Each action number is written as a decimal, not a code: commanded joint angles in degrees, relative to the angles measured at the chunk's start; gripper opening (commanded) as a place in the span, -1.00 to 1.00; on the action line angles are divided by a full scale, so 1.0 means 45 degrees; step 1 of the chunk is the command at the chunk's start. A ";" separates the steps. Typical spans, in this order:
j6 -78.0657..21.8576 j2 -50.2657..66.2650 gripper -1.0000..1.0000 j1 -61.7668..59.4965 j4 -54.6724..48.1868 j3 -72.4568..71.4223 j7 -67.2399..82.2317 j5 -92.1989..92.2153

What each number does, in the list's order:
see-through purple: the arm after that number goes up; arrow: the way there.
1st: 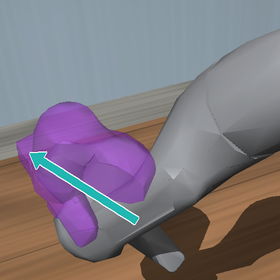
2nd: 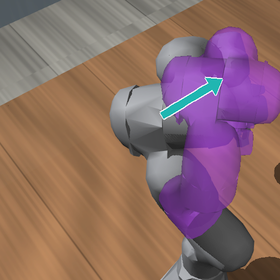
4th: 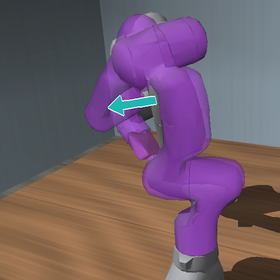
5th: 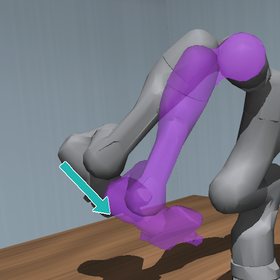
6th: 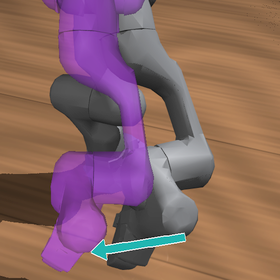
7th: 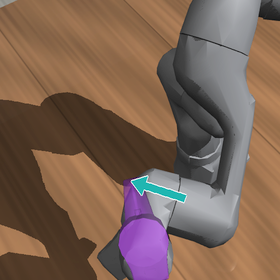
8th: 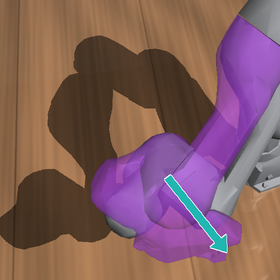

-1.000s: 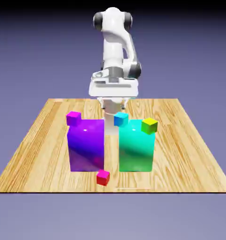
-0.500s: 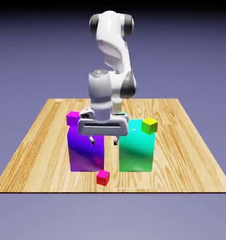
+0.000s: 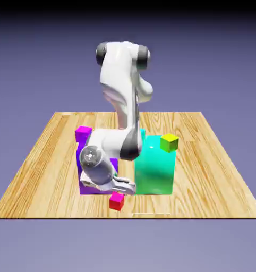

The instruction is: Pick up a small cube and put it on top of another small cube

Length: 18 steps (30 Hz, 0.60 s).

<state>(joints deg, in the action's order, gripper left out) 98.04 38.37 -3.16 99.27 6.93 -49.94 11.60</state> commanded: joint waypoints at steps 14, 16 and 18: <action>-0.0308 -0.0190 -1.00 -0.0111 -0.0157 -0.0267 0.0001 -0.0055; -0.0292 -0.1113 -1.00 -0.0176 0.0352 -0.1167 0.0932 -0.0683; -0.0276 -0.2036 -1.00 -0.0241 0.0862 -0.2066 0.1863 -0.1310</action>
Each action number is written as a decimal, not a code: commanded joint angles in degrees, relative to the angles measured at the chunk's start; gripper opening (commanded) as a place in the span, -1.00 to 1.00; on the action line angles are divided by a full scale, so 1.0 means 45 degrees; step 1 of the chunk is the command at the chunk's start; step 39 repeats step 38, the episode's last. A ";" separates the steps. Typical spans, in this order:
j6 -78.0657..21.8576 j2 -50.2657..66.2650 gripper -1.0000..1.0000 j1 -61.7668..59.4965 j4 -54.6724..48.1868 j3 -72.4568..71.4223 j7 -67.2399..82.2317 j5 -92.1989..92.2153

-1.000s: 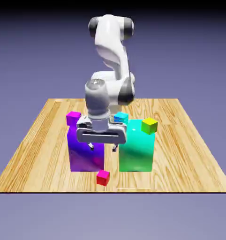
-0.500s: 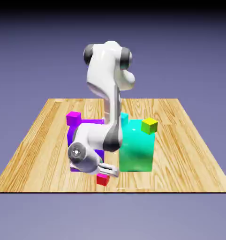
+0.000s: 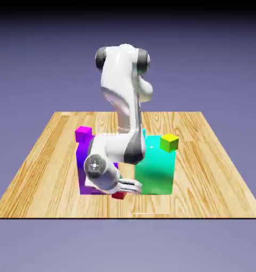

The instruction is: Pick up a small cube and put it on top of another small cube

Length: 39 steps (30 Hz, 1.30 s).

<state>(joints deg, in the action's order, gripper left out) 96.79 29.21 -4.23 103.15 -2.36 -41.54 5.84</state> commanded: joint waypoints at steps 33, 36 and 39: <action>0.2125 -1.0667 -1.00 -0.4718 0.7103 -1.3212 1.1718 -0.6237; 0.2526 -1.0880 1.00 -0.5406 0.7378 -1.3753 1.1846 -0.6082; 0.2258 -1.0738 1.00 -0.4946 0.7194 -1.3391 1.1761 -0.6185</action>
